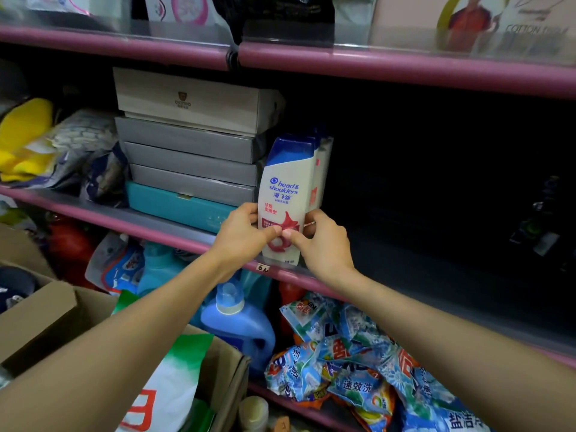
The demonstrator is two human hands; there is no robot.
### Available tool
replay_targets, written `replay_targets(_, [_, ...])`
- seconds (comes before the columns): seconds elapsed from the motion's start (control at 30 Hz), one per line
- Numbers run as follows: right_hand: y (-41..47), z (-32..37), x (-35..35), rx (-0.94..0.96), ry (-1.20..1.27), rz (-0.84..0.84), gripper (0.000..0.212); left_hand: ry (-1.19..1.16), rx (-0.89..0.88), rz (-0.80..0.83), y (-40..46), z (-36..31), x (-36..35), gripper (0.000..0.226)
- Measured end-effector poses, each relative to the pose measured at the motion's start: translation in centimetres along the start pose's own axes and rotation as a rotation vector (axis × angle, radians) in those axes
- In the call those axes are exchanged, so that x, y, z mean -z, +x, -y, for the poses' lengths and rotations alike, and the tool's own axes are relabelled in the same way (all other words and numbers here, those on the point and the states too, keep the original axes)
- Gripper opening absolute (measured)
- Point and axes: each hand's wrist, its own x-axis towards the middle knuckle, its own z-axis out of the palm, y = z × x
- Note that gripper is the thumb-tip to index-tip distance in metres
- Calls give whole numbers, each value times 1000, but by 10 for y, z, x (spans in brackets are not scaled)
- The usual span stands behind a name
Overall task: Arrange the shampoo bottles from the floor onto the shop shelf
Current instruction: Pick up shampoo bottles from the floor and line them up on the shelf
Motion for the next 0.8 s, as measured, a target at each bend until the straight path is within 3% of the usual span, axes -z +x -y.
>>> replay_targets(0.23, [-1,0,-1,-3,-4,7,41,-64,43,31,-1,-4,2,33])
replay_targets(0.4, [-3,-1,-4,-82,68,100,70,-210,187,131,-4,-9,-5,54])
replay_targets(0.8, [1,-9,-20,-74,67,154,54,-211,216,98,6,0,-13,48])
